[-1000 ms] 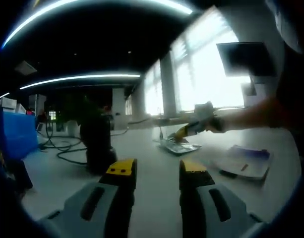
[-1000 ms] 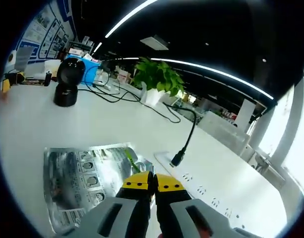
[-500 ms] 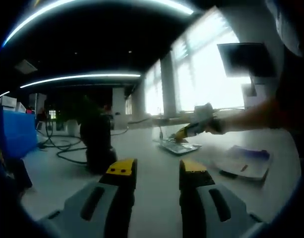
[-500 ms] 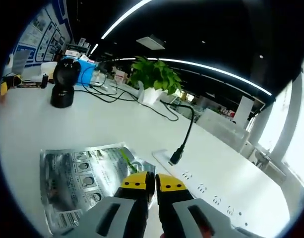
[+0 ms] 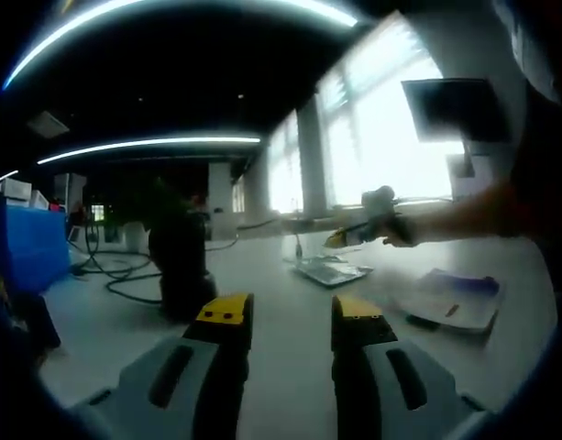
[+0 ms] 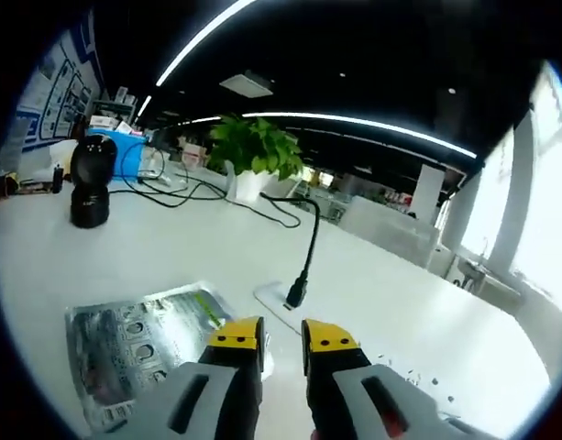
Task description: Clip sheet goods on table flip sheet goods clip sheet goods scan sheet goods put sheet goods back to table
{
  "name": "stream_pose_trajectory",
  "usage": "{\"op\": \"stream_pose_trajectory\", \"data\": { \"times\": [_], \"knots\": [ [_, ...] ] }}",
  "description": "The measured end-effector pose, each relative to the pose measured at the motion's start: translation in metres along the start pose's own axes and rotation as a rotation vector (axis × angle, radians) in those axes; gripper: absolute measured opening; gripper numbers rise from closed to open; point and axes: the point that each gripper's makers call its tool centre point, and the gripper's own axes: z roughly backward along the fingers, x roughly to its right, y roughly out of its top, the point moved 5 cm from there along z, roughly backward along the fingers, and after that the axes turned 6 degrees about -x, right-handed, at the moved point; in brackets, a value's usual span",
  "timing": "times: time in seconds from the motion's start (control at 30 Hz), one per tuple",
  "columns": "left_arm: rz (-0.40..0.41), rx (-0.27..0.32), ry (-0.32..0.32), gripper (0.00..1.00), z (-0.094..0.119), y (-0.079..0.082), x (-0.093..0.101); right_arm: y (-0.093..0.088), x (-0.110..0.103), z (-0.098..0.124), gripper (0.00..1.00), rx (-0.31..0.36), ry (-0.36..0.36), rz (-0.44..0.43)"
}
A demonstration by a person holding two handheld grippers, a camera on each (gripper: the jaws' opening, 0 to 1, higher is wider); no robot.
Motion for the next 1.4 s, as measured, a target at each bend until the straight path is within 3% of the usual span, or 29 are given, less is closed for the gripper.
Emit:
{"op": "stream_pose_trajectory", "data": {
  "times": [0.13,0.27,0.37,0.5,0.73,0.97,1.4],
  "knots": [
    [-0.001,0.001,0.001,0.27,0.0,0.0,0.0,0.006,0.007,0.011,0.21,0.02,-0.011,-0.082],
    [-0.004,0.003,-0.001,0.27,0.0,0.001,0.001,0.008,-0.013,0.022,0.31,0.031,0.051,-0.157],
    [-0.006,0.003,-0.002,0.27,0.0,0.001,0.001,0.004,-0.027,0.022,0.43,0.018,0.091,-0.141],
    [-0.007,0.004,-0.002,0.27,0.0,0.001,0.001,0.003,-0.044,0.021,0.66,0.015,0.139,-0.125],
    [-0.007,0.007,-0.001,0.27,0.0,0.001,0.002,-0.001,-0.058,0.015,0.8,-0.01,0.211,-0.128],
    [-0.003,0.009,0.002,0.27,0.0,0.001,0.001,-0.016,-0.063,0.005,0.8,-0.077,0.271,-0.122],
    [-0.003,0.006,-0.004,0.27,0.0,0.001,0.002,-0.026,-0.074,0.004,0.76,-0.121,0.31,-0.128]
  ]
}}
